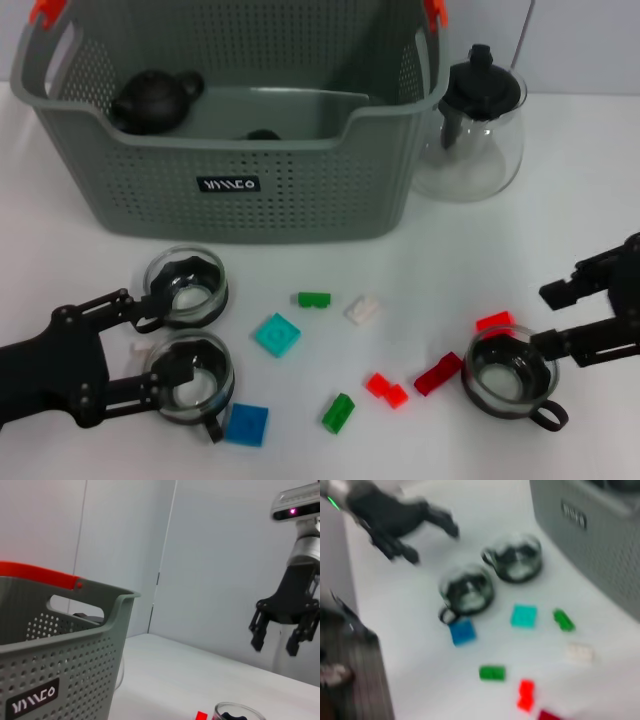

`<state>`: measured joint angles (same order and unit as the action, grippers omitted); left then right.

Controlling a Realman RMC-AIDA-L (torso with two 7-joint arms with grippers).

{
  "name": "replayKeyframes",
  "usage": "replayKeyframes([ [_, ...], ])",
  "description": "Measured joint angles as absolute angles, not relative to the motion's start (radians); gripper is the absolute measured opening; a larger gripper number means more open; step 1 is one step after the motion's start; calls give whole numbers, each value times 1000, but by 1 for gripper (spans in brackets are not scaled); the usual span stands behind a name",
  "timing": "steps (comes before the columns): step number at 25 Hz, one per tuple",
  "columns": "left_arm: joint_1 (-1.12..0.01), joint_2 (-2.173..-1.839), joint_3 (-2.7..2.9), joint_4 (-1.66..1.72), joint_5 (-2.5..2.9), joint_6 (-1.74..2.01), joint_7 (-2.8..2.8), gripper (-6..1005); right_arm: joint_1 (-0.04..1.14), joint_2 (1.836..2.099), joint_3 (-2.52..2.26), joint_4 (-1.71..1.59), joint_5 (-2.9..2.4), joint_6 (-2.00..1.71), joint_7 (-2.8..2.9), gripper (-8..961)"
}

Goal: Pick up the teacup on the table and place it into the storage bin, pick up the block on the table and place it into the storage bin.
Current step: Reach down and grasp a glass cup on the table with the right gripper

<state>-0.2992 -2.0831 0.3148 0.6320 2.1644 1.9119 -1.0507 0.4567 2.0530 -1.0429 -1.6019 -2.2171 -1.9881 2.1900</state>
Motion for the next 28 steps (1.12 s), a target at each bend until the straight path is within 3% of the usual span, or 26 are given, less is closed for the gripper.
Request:
replayKeyframes([
  [7, -297, -2086, 316, 632, 2164, 1905, -1046, 824, 608, 2098, -1246, -1589, -2517, -1981, 2316, 607],
  [28, -293, -2088, 316, 620, 2173, 1877, -1045, 824, 671, 2099, -1491, -1277, -2646, -1623, 2329, 582],
])
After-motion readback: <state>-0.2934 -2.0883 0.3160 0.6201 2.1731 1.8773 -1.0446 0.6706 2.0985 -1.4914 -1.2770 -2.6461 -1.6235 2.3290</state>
